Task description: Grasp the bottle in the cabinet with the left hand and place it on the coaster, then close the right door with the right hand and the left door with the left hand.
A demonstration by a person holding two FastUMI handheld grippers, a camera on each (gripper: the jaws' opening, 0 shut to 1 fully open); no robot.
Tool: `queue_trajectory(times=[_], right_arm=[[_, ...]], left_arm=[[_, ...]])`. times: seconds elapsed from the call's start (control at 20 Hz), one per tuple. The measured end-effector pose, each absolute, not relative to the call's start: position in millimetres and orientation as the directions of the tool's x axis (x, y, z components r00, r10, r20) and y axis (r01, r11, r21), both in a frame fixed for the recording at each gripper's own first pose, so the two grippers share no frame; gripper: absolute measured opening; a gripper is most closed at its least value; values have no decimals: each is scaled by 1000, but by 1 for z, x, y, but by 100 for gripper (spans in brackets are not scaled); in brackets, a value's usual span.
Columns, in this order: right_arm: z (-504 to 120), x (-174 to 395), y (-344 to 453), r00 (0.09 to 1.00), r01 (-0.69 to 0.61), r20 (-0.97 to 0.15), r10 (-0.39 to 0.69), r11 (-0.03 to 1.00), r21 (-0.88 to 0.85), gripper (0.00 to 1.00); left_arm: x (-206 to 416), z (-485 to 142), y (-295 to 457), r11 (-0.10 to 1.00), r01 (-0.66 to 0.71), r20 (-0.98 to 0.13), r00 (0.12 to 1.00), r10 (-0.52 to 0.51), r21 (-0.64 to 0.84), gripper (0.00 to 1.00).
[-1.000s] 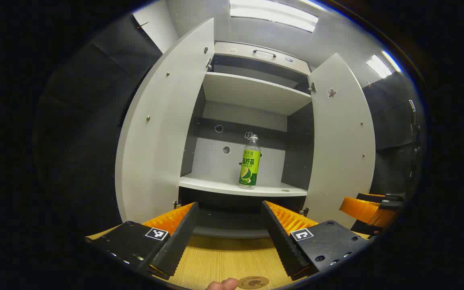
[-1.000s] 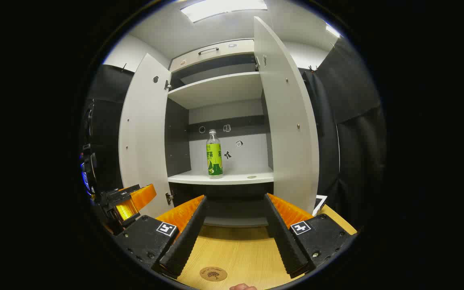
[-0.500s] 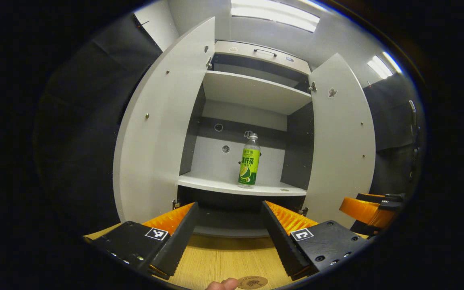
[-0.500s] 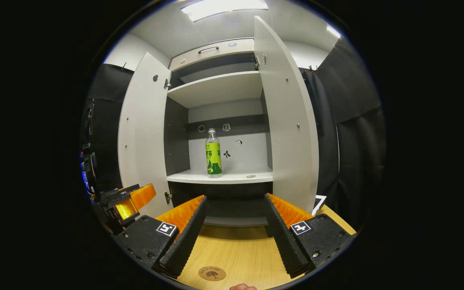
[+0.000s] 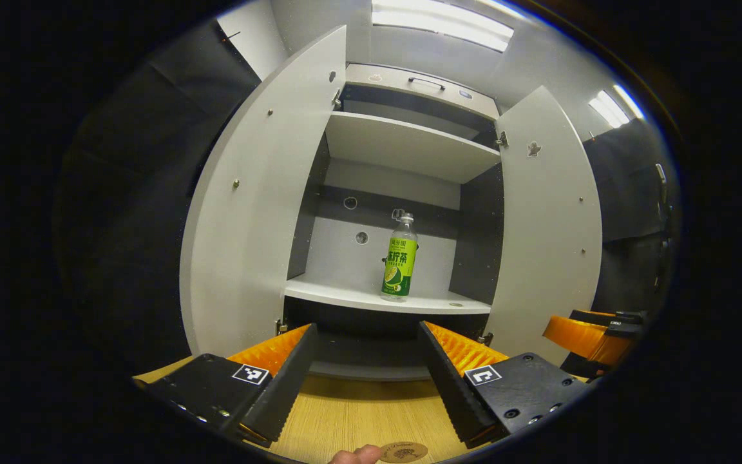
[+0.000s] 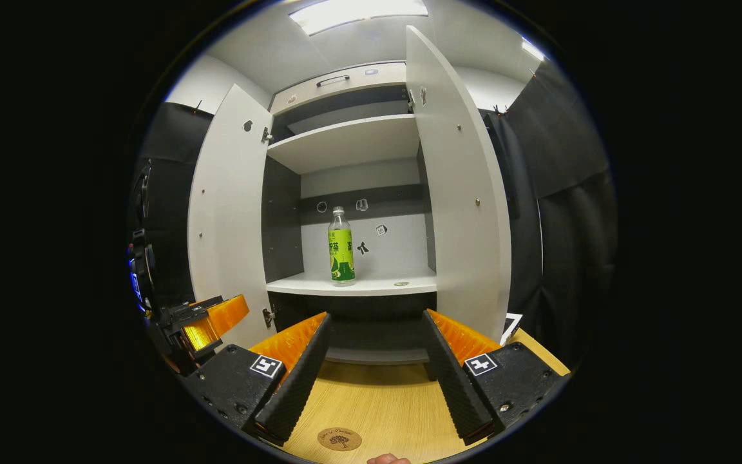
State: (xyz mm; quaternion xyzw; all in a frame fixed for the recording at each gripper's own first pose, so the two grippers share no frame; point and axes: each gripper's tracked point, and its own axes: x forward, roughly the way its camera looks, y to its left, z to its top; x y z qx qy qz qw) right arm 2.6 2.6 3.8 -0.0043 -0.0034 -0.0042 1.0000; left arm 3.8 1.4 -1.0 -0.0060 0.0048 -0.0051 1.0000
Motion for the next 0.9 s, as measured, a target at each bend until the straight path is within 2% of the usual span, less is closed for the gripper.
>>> queue_trajectory(times=[0.9], right_arm=[[3, 5, 2, 1000, 12, -2, -12, 1000, -7, 85]], left_arm=[[13, 3, 0, 999, 29, -10, 1000, -29, -22, 94]])
